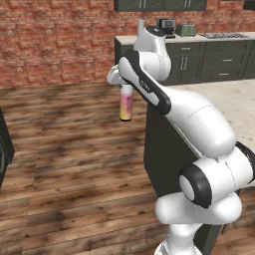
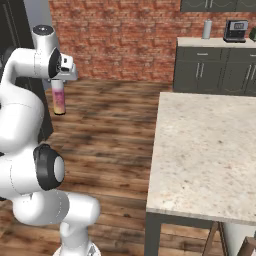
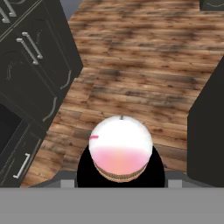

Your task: Place the large bottle from the dining counter next to the other large bottle outside the sink, and place the small bottle from the dining counter next to the other small bottle inside the sink.

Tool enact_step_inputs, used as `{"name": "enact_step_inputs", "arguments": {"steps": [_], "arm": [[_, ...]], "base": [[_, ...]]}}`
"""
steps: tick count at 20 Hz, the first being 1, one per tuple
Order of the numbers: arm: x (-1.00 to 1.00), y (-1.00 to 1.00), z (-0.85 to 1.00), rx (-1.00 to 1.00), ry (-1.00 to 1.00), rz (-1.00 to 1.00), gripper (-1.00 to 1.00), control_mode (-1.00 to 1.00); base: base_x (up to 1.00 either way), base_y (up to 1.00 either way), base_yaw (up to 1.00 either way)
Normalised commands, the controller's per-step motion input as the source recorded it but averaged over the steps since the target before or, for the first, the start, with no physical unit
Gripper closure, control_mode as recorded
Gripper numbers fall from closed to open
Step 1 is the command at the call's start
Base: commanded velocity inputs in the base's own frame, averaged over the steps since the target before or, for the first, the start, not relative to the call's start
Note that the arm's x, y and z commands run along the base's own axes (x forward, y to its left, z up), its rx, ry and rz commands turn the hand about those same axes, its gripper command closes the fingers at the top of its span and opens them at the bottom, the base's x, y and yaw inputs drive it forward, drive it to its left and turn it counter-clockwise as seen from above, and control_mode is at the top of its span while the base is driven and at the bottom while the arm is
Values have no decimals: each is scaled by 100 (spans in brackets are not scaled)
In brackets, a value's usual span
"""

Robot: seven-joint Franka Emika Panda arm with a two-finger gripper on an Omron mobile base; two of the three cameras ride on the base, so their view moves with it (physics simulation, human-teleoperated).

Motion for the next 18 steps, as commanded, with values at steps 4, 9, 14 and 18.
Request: {"name": "enact_step_inputs", "arguments": {"steps": [4, 9, 14, 18], "arm": [[0, 0, 0, 0, 0, 0, 100, 100], [0, 0, 0, 0, 0, 0, 100, 100], [0, 0, 0, 0, 0, 0, 100, 100], [0, 0, 0, 0, 0, 0, 100, 100]], "base": [[77, 83, -6], [42, 100, 0], [79, 76, -7], [100, 41, -7]]}}
